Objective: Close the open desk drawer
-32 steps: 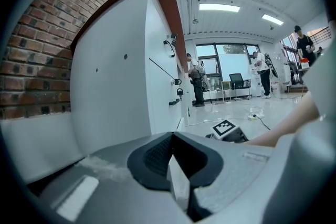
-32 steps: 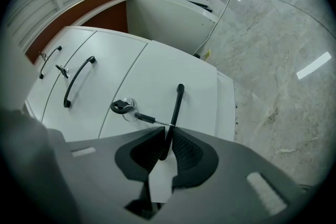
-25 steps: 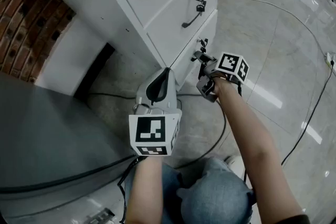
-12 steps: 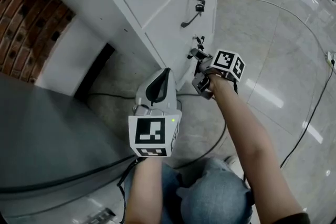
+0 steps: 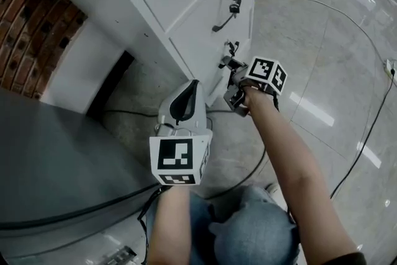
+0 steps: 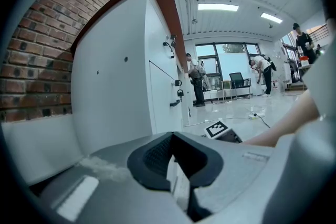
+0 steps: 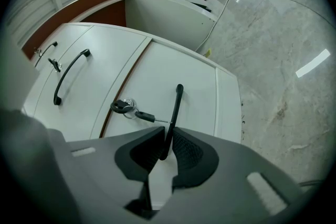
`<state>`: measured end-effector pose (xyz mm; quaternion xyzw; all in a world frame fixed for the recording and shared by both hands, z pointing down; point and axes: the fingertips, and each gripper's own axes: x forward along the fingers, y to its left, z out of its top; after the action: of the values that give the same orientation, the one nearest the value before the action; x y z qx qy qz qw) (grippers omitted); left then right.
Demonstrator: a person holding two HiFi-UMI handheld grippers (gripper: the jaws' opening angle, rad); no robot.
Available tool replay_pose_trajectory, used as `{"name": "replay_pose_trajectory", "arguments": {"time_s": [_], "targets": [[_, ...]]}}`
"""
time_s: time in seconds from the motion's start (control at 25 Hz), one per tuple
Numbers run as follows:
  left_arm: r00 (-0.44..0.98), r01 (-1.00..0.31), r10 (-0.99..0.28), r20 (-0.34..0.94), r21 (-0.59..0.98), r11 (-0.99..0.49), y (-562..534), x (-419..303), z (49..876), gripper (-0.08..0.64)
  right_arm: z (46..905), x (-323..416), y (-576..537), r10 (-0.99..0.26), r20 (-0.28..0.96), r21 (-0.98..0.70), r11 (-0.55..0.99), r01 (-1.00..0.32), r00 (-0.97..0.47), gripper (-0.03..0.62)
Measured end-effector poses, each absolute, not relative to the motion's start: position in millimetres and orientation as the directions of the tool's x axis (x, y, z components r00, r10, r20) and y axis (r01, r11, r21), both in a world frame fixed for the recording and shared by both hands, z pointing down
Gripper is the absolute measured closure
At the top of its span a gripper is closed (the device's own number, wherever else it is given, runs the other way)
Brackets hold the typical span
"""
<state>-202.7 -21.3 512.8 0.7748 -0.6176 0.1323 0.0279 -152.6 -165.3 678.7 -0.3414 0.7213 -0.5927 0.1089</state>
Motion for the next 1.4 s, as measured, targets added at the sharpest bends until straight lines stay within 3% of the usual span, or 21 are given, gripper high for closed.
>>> {"name": "replay_pose_trajectory", "arguments": {"time_s": [1.2, 1.32, 1.4], "targets": [[0.322, -0.940, -0.930, 0.178, -0.054, -0.336, -44, -168, 496, 0.560, 649, -84, -131, -0.675, 0.278, -0.877, 0.112, -0.468, -0.683, 0.540], [0.331, -0.940, -0.928, 0.170, -0.034, -0.341, -46, -166, 496, 0.560, 643, -77, -125, -0.685, 0.276, -0.866, 0.127, -0.484, -0.674, 0.604], [0.331, -0.940, -0.928, 0.168, -0.021, -0.339, -47, -163, 499, 0.560, 633, -75, -118, -0.678, 0.257, -0.855, 0.172, -0.489, -0.689, 0.604]]}}
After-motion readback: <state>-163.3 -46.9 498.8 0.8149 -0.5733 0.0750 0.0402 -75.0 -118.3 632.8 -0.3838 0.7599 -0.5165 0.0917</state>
